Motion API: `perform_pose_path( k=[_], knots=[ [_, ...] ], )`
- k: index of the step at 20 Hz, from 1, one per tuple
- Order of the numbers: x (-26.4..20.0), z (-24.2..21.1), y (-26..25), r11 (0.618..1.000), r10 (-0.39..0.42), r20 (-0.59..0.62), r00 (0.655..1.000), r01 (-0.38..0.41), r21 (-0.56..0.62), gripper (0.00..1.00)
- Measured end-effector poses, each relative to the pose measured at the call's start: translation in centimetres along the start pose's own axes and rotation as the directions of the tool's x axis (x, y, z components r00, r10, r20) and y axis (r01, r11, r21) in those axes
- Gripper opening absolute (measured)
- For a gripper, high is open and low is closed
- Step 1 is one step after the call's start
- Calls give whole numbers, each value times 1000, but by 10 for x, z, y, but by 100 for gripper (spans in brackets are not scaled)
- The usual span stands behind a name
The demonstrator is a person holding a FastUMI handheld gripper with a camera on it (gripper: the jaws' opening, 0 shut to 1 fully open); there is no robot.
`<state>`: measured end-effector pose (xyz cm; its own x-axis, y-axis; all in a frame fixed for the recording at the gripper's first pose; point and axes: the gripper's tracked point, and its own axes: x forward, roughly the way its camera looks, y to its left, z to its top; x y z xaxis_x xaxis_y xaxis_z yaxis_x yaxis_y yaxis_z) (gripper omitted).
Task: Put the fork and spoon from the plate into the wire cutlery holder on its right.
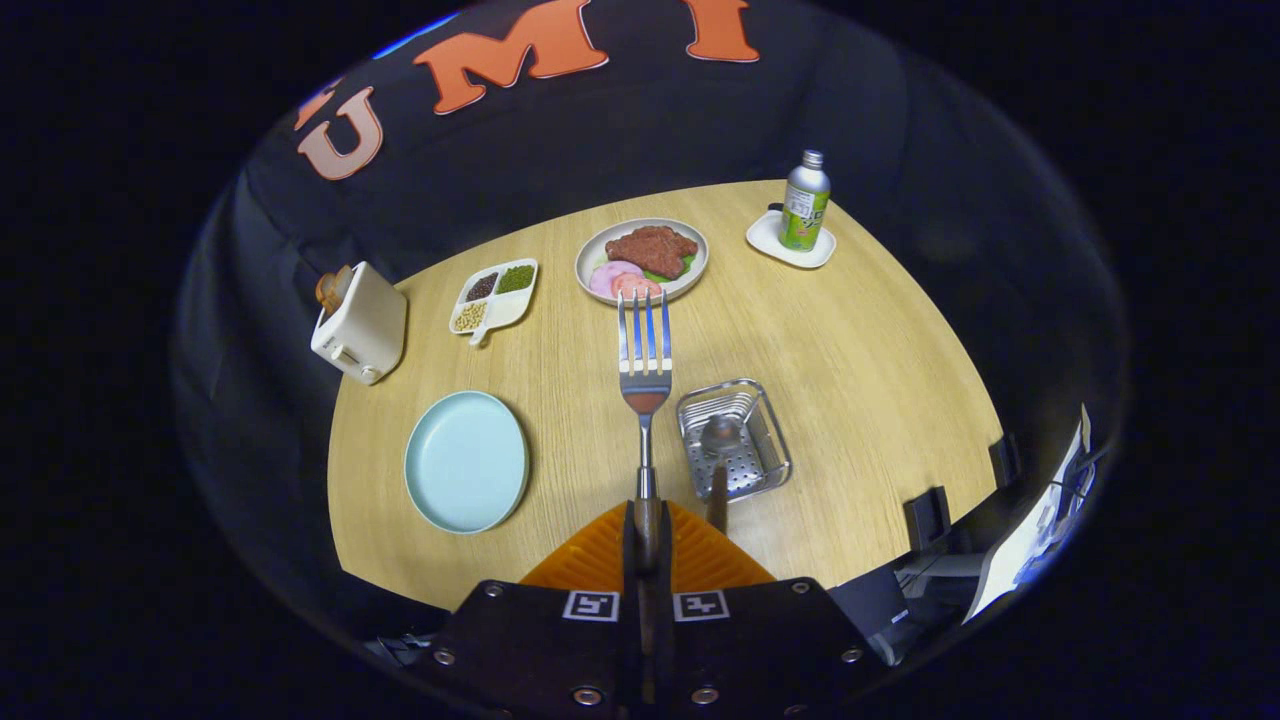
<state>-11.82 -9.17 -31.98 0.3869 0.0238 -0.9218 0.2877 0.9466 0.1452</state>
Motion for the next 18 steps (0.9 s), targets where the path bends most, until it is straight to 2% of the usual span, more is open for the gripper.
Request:
perform_pose_path(
  k=[6, 18],
  knots=[
    [1, 1, -44, 999, -22, -41, 999, 21, -31, 5],
    [37, -26, -61, 986, -24, -198, 980, -9, -166, 6]
  ],
)
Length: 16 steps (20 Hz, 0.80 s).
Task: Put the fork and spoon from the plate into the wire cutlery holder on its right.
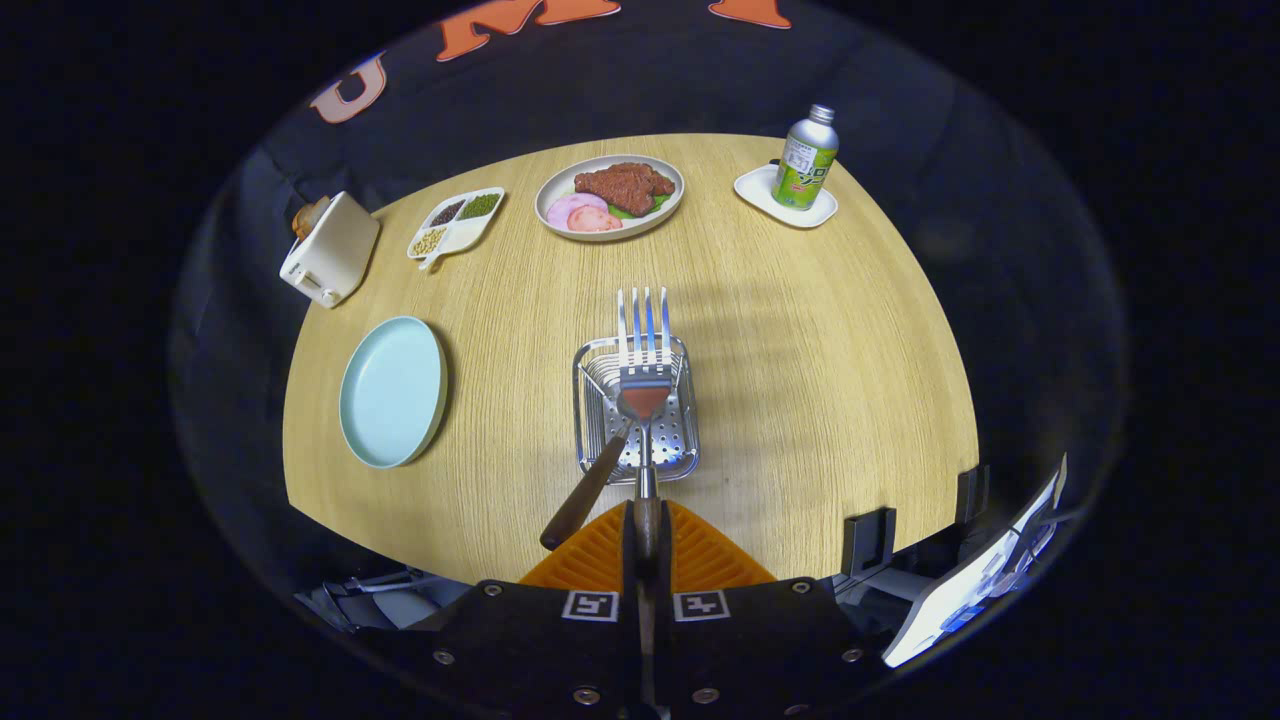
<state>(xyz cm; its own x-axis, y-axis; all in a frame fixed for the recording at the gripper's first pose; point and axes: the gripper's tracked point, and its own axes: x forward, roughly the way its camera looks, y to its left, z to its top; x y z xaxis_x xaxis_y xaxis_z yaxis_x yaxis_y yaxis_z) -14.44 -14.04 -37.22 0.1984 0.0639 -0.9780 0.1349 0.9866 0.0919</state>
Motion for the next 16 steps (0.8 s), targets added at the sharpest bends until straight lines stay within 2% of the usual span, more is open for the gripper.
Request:
perform_pose_path(
  k=[3, 5, 8, 10, 11, 14, 16],
  knots=[
    [4, -4, 2, 1000, 14, -26, 1000, -14, -13, 8],
    [6, 1, -3, 1000, -3, -13, 1000, 2, -5, 10],
    [-1, 16, 4, 999, 37, 40, 999, -38, 35, 12],
    [-12, 35, 7, 996, 64, 115, 991, -70, 50, 14],
    [-19, 47, 6, 996, 66, 165, 984, -74, 48, 15],
    [-47, 82, 7, 995, 69, 316, 946, -86, 41, 29],
    [-72, 107, 7, 996, 64, 432, 899, -84, 27, 41]
  ],
)
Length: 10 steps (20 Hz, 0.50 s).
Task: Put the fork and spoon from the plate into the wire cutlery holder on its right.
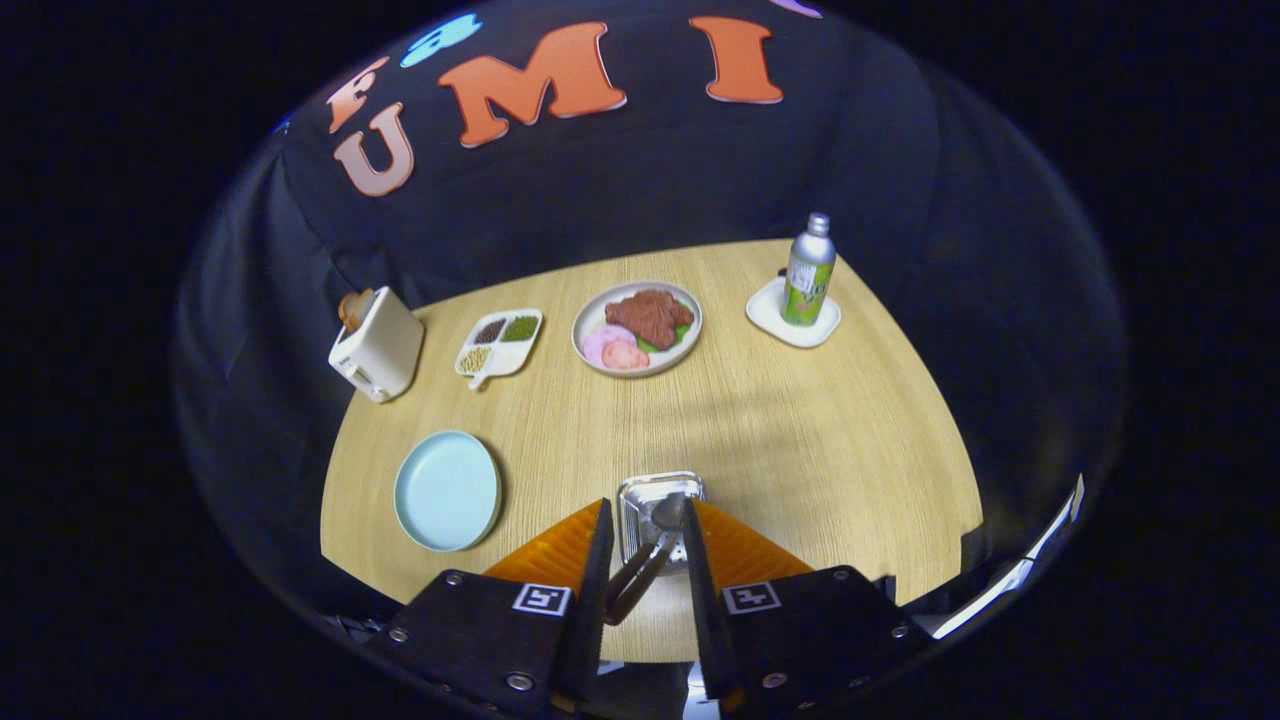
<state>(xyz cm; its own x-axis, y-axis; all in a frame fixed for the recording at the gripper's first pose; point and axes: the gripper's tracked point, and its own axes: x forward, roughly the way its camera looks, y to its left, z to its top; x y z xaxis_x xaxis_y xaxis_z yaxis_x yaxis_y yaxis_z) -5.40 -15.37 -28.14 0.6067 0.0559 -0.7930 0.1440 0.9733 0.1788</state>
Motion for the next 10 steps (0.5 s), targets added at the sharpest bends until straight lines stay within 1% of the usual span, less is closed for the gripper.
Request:
perform_pose_path(
  k=[1, 2, 3, 4, 6, 8, 10],
  knots=[
    [-7, 18, 2, 1000, 3, 68, 998, -3, -8, 44],
    [-14, 34, 5, 1000, 5, 131, 991, -3, -16, 55],
    [-23, 49, 9, 1000, 14, 195, 981, -10, -22, 59],
    [-31, 61, 12, 1000, 14, 243, 970, -10, -18, 68],
    [-46, 82, 18, 1000, 22, 331, 943, -21, -7, 76],
    [-67, 107, 22, 1000, 18, 434, 901, -14, -12, 82],
    [-95, 136, 27, 1000, 21, 552, 833, -7, -27, 86]
  ],
)
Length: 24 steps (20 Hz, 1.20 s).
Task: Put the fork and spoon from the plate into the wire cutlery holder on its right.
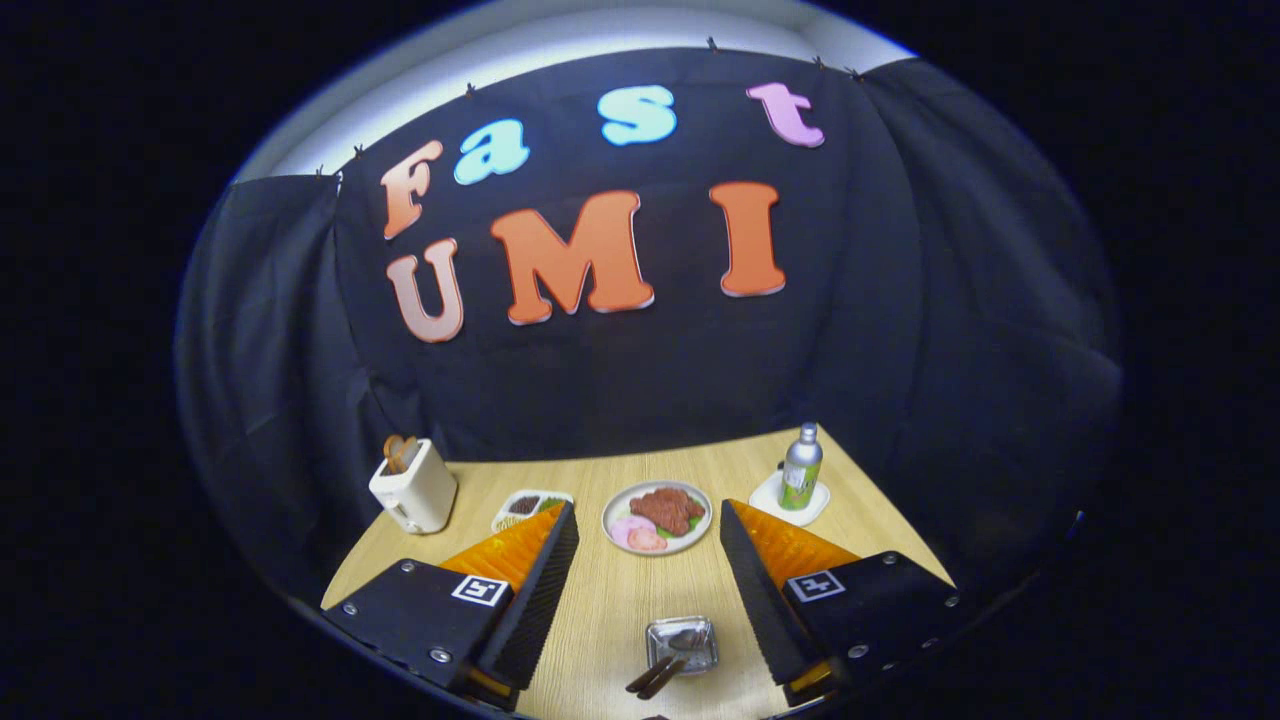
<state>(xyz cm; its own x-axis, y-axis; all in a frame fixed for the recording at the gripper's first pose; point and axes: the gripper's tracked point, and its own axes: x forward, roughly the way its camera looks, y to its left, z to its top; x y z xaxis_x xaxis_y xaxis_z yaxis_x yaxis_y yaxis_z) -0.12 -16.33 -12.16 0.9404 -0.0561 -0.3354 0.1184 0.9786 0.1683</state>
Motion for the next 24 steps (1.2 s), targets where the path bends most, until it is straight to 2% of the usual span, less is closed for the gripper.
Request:
perform_pose_path(
  k=[2, 4, 12, 24],
  knots=[
    [-9, 37, 7, 999, 4, 128, 992, 0, -32, 90],
    [-19, 58, 12, 998, -4, 204, 979, 17, -61, 94],
    [-19, 87, 33, 999, 44, 247, 968, -48, 10, 94],
    [-34, 132, 44, 997, 46, 353, 935, -20, -78, 94]
  ],
)
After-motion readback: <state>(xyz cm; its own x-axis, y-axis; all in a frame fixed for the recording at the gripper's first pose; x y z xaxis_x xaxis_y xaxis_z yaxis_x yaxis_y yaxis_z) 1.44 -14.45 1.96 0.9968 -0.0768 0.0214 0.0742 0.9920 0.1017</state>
